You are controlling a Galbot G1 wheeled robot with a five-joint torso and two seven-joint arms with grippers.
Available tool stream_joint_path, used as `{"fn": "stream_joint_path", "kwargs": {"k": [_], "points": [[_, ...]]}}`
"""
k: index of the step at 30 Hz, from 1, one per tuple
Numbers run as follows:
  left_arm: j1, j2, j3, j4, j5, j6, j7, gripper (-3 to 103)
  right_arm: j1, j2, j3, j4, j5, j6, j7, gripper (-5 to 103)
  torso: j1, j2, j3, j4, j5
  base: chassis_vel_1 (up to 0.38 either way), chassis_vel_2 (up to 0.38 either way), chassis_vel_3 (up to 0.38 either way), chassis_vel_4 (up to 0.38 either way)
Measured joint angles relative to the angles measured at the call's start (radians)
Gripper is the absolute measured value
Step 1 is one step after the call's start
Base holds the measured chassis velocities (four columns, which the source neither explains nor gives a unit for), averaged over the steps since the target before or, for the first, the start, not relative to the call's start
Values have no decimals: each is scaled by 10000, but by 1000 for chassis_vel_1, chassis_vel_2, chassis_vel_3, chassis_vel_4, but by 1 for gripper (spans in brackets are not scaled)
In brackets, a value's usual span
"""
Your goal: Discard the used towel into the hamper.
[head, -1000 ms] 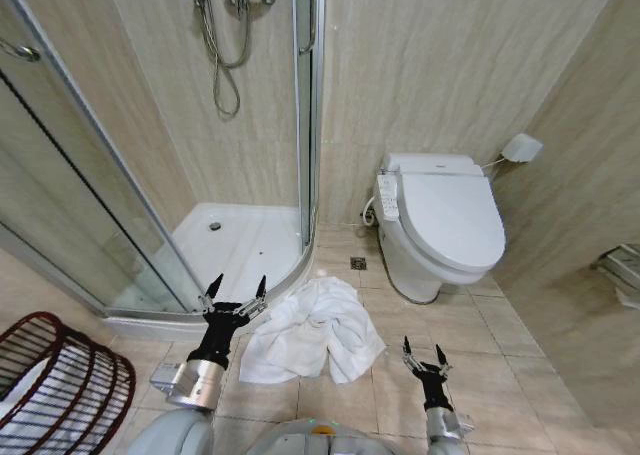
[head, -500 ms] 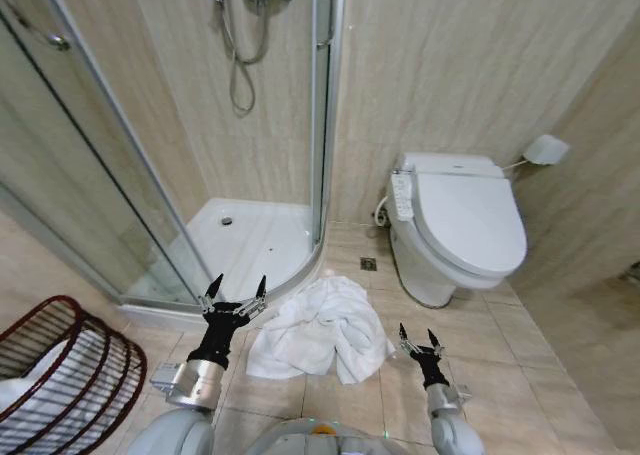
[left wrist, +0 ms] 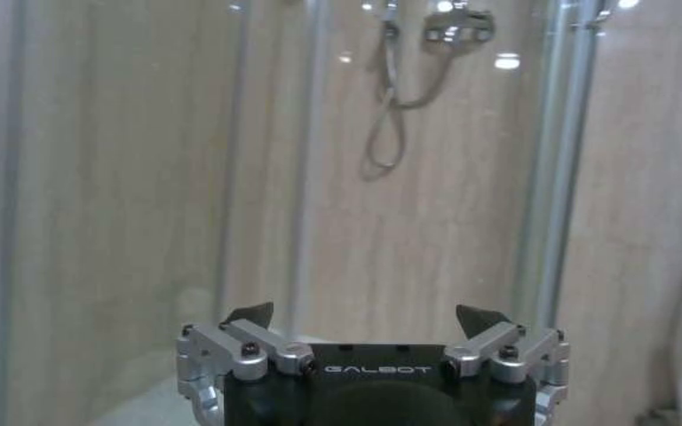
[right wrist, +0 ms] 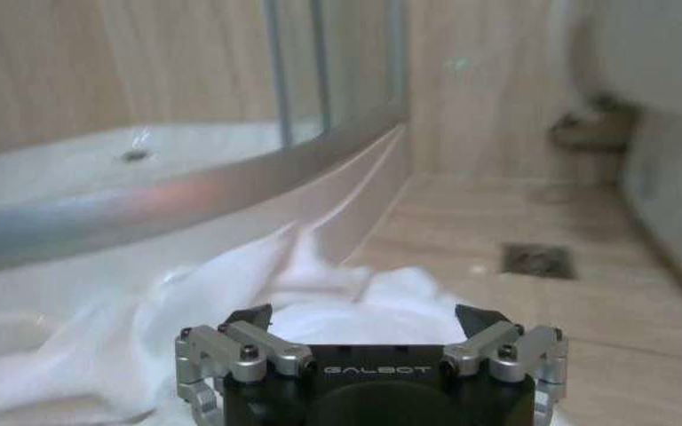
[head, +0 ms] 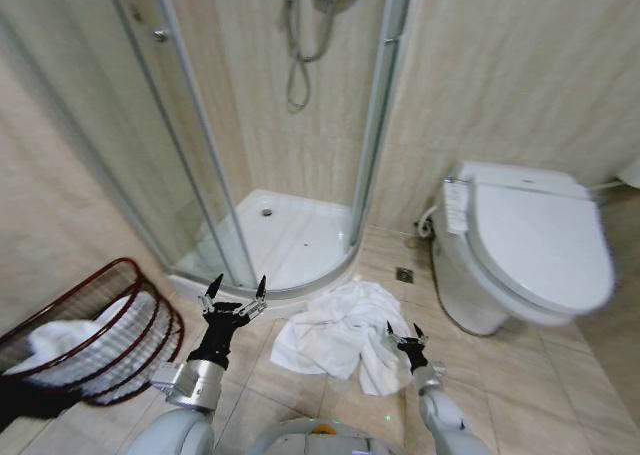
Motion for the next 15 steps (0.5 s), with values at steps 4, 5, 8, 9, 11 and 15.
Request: {"fn": "stream_joint_path", "kwargs": {"k": [4, 5, 8, 9, 11, 15], "points": [[0, -1, -1, 0, 0, 0, 0, 100, 669, 192, -99, -1094, -286, -94, 145, 100, -17, -99, -82, 0, 4, 85, 84, 81, 73], [-1, -2, 0, 0, 0, -1, 0, 100, 812, 226, -95, -1378, -376, -135, 191, 100, -18, -108, -92, -1, 0, 0, 0, 0, 0], [-1, -1, 2, 0, 0, 0, 1, 100, 1096, 260, -86, -1962, -407, -308, 259, 100, -18, -116, -99, -6, 6, 0, 0, 0, 0], [-1, -1, 3, 0, 0, 0, 1, 100, 1237, 279, -56, -2205, -385, -373, 293, 100, -18, -116, -100, -7, 5, 0, 0, 0, 0], [-1, -1, 3, 0, 0, 0, 1, 100, 1399, 286, -16, -2498, -336, -460, 308, 100, -18, -116, -101, -6, 0, 0, 0, 0, 0], [-1, 0, 2, 0, 0, 0, 2, 100, 1723, 230, 60, -3027, 42, -793, -296, 100, -17, -107, -95, -4, 0, 0, 0, 0, 0]]}}
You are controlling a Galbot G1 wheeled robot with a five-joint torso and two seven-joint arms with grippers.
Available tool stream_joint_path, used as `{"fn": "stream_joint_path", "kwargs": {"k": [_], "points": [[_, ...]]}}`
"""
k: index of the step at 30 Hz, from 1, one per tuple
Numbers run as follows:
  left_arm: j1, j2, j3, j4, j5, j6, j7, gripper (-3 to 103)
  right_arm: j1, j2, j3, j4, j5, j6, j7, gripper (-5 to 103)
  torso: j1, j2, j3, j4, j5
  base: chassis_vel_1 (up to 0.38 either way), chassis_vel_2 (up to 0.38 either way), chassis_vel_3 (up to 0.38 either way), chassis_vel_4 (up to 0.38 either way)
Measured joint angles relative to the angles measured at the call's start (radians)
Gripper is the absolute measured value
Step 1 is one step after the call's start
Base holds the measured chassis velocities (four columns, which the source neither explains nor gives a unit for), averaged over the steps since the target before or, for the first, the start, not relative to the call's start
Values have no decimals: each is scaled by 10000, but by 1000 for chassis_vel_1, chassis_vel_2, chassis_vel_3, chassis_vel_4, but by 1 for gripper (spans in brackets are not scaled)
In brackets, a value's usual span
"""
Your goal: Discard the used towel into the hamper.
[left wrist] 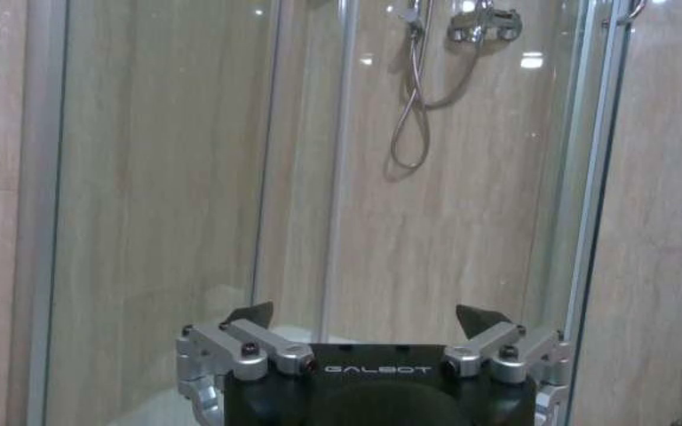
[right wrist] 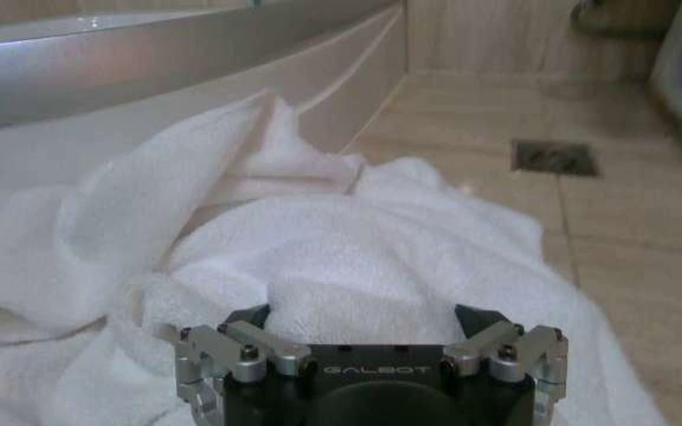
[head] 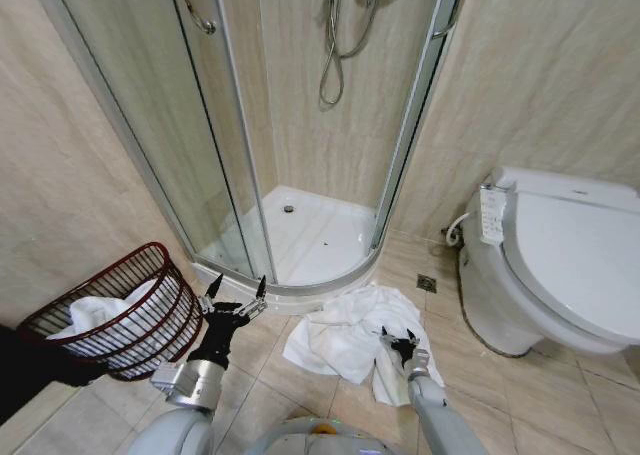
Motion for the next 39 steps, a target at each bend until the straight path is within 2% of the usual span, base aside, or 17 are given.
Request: {"fn": "stream_joint_path", "kwargs": {"k": [1, 3, 4, 5, 7, 9, 17, 19, 23, 25, 29, 30, 33, 35, 39], "points": [[0, 0, 0, 0, 0, 0, 0, 100, 0, 0, 0, 0, 0, 0, 0, 100, 0, 0, 0, 0, 0, 0, 0, 0, 0], [0, 0, 0, 0, 0, 0, 0, 100, 110, -8, 109, -192, 400, -141, -635, 100, 3, 9, 7, -1, 2, 0, 0, 0, 0], [0, 0, 0, 0, 0, 0, 0, 100, 110, -8, 109, -192, 400, -141, -635, 100, 3, 9, 7, -1, 2, 0, 0, 0, 0], [0, 0, 0, 0, 0, 0, 0, 100, 149, -12, 143, -267, 529, -181, -852, 103, 5, 14, 10, -1, 2, 0, 0, 0, 0], [0, -1, 0, 0, 0, 0, 0, 100, 198, -29, 172, -327, 606, -208, -1173, 96, 8, 21, 16, -1, 2, 0, 0, 0, 0], [0, -1, 0, 0, 0, 0, 0, 100, 214, -35, 172, -338, 616, -212, -1253, 96, 9, 24, 18, -1, 3, 0, 0, 0, 0], [0, -1, 0, 0, 0, 0, 0, 100, 187, 105, 99, -361, 441, -148, -1346, 69, 14, 43, 30, 1, 4, 0, 0, 0, 0], [0, -1, 0, 0, 0, 0, 0, 100, 151, 114, 96, -323, 429, -134, -1344, 69, 14, 45, 31, 1, 3, 0, 0, 0, 0], [0, 0, 0, 0, 0, 0, 0, 100, -9, 121, 122, -106, 302, -35, -1299, 54, 16, 52, 36, 1, 3, 0, 0, 0, 0], [0, 0, 0, 0, 0, 0, 0, 100, -67, 129, 139, -9, 294, -22, -1296, 54, 17, 53, 37, 1, 3, 0, 0, 0, 0], [0, -1, 0, 0, 0, 0, 0, 100, -419, 116, 181, 540, 307, 13, -1297, 38, 18, 57, 41, 1, 5, 0, 0, 0, 0], [0, -1, 0, 0, 0, 0, 0, 100, -419, 116, 181, 540, 307, 13, -1297, 38, 18, 57, 41, 1, 5, 0, 0, 0, 0], [0, -1, 0, 0, 0, 0, 0, 100, -730, 89, 243, 1011, 344, 16, -1296, 27, 18, 61, 43, 1, 4, 0, 0, 0, 0], [0, 0, 0, 0, 0, -1, 0, 100, -810, 85, 265, 1126, 355, 16, -1286, 27, 19, 61, 44, 1, 5, 0, 0, 0, 0], [0, -1, 0, 0, 0, 0, 0, 100, -1123, 64, 350, 1598, 365, 25, -1171, 18, 19, 63, 45, 1, 5, 0, 0, 0, 0]]}}
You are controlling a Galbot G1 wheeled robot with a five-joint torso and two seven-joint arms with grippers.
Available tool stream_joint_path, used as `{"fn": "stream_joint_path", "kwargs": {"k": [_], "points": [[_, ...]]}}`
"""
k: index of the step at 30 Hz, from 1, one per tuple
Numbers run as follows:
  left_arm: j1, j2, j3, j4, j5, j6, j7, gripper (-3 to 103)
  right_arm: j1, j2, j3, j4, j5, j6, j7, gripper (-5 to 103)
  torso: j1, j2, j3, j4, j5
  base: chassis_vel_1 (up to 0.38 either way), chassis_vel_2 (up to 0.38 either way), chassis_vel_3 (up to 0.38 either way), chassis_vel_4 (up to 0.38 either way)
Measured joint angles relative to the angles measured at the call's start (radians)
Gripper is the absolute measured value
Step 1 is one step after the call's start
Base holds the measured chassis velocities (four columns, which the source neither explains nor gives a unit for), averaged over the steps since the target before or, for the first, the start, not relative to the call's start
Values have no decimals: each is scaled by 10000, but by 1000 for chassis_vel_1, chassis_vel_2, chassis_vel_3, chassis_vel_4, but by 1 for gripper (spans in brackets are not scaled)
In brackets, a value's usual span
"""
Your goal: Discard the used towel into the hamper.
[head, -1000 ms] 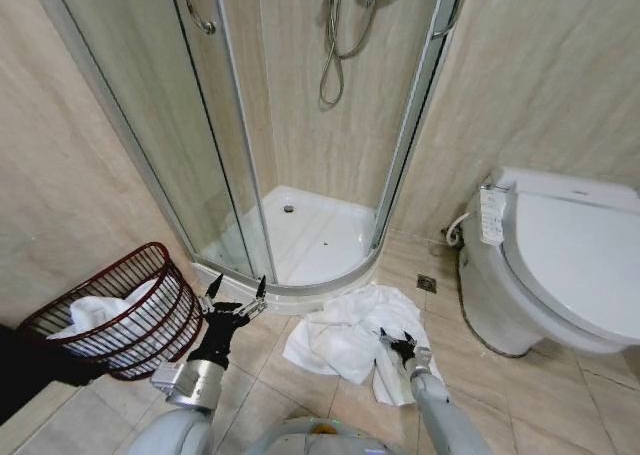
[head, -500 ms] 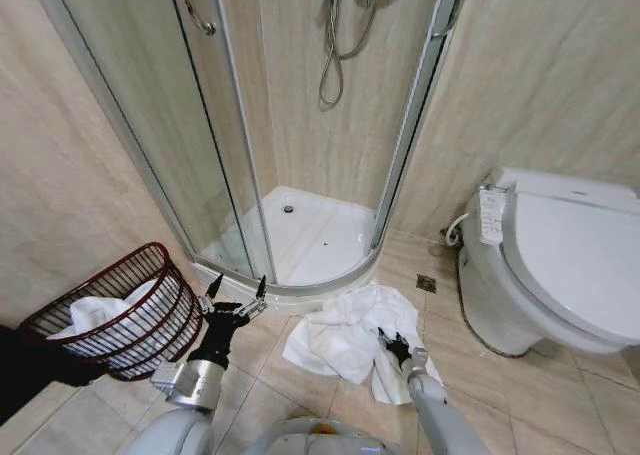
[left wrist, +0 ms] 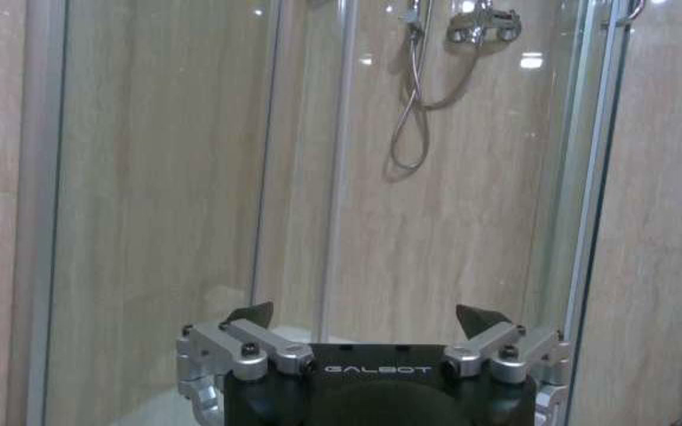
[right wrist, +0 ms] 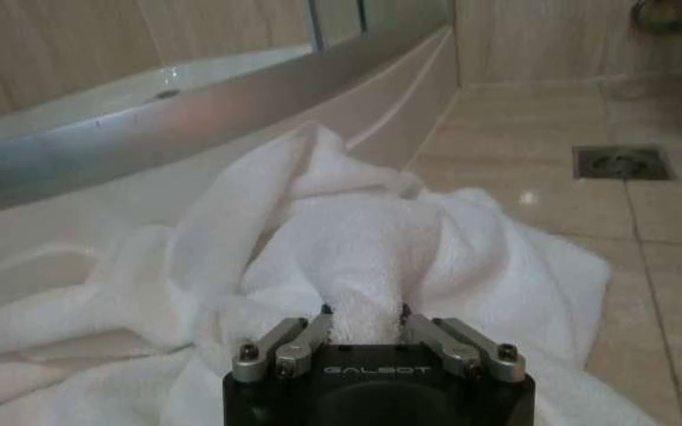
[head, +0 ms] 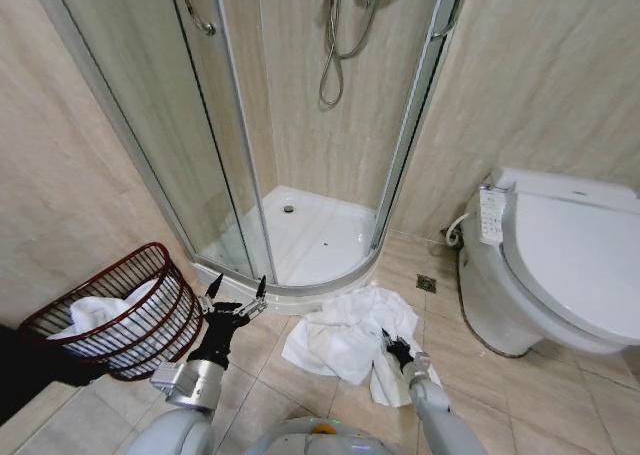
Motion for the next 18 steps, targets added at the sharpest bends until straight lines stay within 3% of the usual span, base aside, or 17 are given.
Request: {"fn": "stream_joint_path", "kwargs": {"k": [3, 11, 18], "points": [[0, 0, 0, 0, 0, 0, 0, 100, -444, -44, 60, 723, -132, 141, 429, 14, 0, 1, 1, 0, -2, 0, 0, 0, 0], [0, 0, 0, 0, 0, 0, 1, 100, -1511, -196, 231, 2685, -208, 318, 566, 14, 0, 4, 3, -1, -3, 0, 0, 0, 0], [0, 1, 0, 0, 0, 0, 1, 100, -3207, -361, 513, 6550, -631, 523, 726, 14, 1, 7, 4, -1, -5, 0, 0, 0, 0]]}}
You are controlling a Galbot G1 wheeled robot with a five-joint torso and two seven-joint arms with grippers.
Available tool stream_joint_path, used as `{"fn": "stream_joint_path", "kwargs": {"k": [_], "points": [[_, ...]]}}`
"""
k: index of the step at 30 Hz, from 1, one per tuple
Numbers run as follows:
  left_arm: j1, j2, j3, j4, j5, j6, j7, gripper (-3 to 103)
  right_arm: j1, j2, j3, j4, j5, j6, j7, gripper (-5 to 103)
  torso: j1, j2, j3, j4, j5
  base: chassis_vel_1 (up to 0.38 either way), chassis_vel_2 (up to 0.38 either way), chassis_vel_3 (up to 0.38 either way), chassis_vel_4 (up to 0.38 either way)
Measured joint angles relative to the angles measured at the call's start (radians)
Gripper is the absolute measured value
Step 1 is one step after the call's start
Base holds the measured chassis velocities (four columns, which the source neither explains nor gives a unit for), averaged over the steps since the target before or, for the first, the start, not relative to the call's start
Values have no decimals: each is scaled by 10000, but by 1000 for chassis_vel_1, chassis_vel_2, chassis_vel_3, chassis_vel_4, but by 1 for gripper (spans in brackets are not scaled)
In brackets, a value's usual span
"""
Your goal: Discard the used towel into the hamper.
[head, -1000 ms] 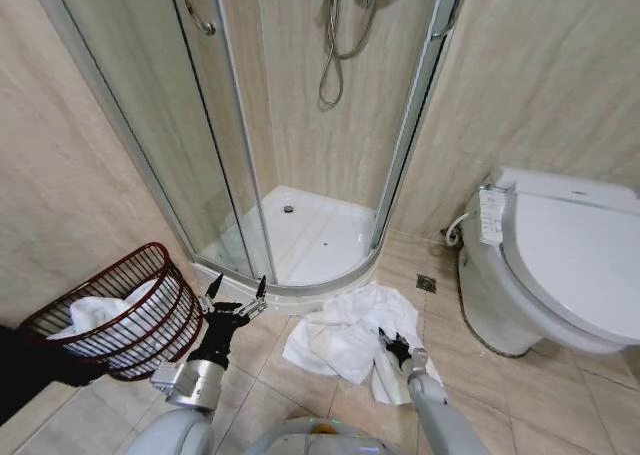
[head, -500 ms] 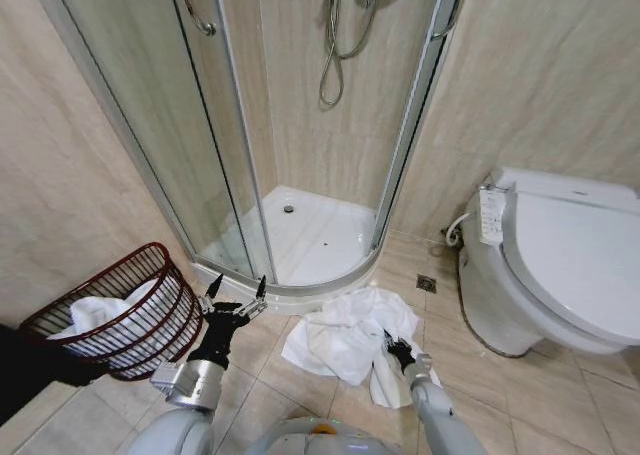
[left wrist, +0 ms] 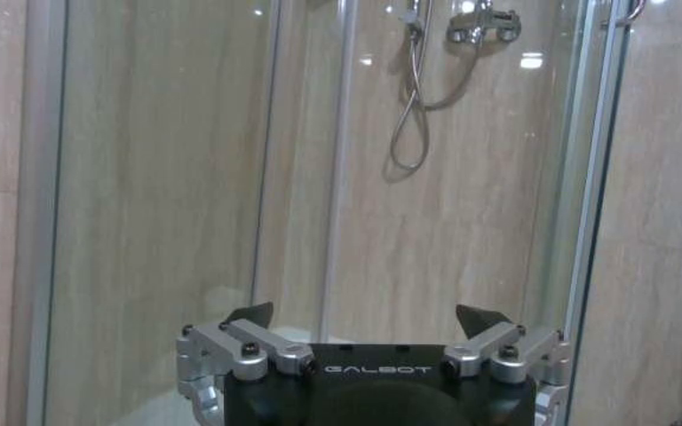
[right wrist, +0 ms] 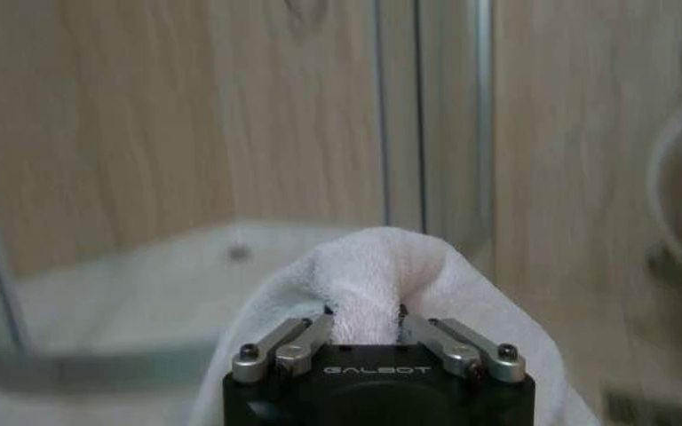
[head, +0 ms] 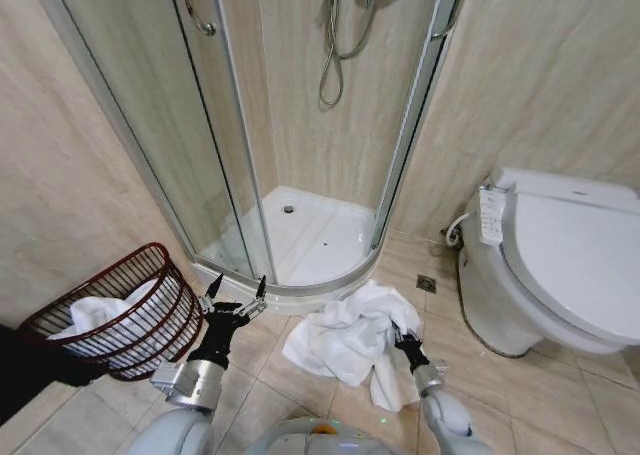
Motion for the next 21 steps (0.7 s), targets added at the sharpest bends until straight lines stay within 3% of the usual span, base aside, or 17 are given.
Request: {"fn": "stream_joint_path", "kwargs": {"k": [9, 21], "points": [[0, -1, 0, 0, 0, 0, 0, 100, -1210, -254, 266, 3283, -190, -29, 153, 14, 0, 2, 1, 0, 2, 0, 0, 0, 0], [0, -1, 0, -1, 0, 0, 0, 100, -1586, -392, 1008, 5103, 74, 3, -76, 14, 2, 1, 4, 0, 4, 0, 0, 0, 0]]}}
